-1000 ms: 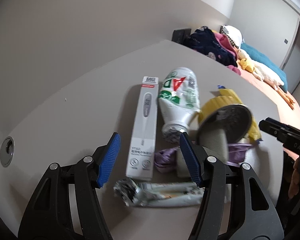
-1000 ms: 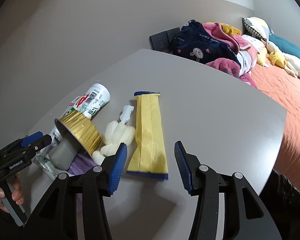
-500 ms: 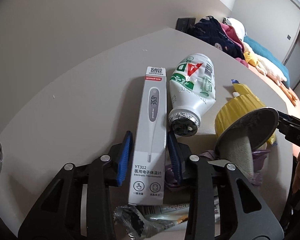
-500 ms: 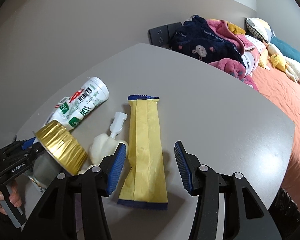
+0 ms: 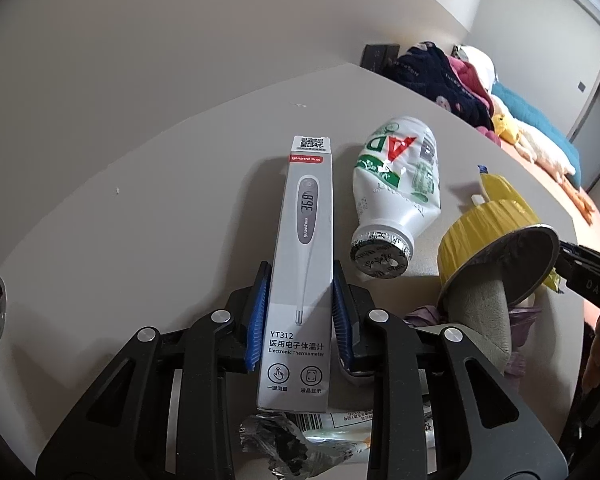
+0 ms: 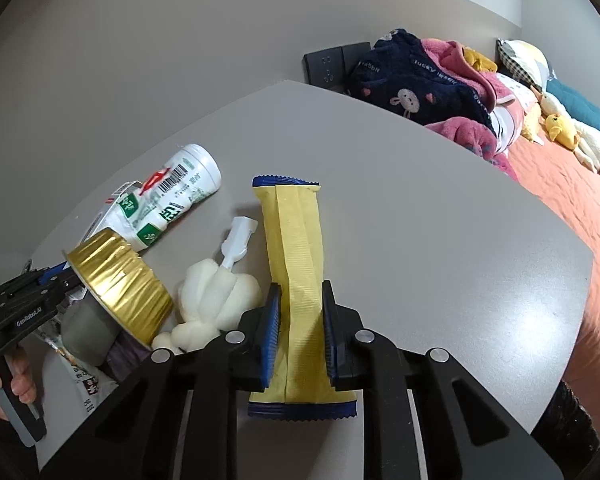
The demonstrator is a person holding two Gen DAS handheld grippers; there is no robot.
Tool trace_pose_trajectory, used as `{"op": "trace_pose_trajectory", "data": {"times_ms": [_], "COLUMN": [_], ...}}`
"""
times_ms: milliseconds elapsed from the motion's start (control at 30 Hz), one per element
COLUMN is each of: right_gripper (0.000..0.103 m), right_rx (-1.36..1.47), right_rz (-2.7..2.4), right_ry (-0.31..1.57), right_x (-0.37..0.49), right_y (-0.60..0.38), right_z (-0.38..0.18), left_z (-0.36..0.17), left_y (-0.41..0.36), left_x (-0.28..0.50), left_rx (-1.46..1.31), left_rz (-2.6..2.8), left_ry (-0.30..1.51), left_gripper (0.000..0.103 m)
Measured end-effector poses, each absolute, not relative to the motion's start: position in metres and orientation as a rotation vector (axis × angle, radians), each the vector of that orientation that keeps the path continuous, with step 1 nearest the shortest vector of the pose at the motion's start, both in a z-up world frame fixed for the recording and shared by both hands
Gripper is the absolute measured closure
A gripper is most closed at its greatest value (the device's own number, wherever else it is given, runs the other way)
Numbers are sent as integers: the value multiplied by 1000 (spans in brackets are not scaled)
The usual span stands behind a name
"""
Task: Collect trash
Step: 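Grasp the white thermometer box with the left gripper while the right grasps the yellow wrapper, then carry the thermometer box and yellow wrapper over the bin and release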
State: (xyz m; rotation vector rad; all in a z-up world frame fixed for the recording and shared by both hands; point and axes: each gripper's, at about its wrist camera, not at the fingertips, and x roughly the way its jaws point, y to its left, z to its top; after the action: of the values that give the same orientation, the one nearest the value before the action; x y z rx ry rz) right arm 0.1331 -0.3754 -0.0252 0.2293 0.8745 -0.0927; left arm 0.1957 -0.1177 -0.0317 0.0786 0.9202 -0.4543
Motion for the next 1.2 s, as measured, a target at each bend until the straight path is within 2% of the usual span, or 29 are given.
{"op": "trace_pose_trajectory", "data": {"times_ms": [533,1200], "right_gripper": [82,82], "right_rx": [253,263], "right_rz": [-97,-117], "right_ry": [815,765], "right_x": [90,-6], "right_y": [-377,-382], "right_z": [8,40], "left_z": [9,43], "left_y": [-109,-145], "left_x": [160,74], "left_rx": [51,65], "left_rz": [-479,-620], "left_ry": [851,799], "left_gripper": [75,75]}}
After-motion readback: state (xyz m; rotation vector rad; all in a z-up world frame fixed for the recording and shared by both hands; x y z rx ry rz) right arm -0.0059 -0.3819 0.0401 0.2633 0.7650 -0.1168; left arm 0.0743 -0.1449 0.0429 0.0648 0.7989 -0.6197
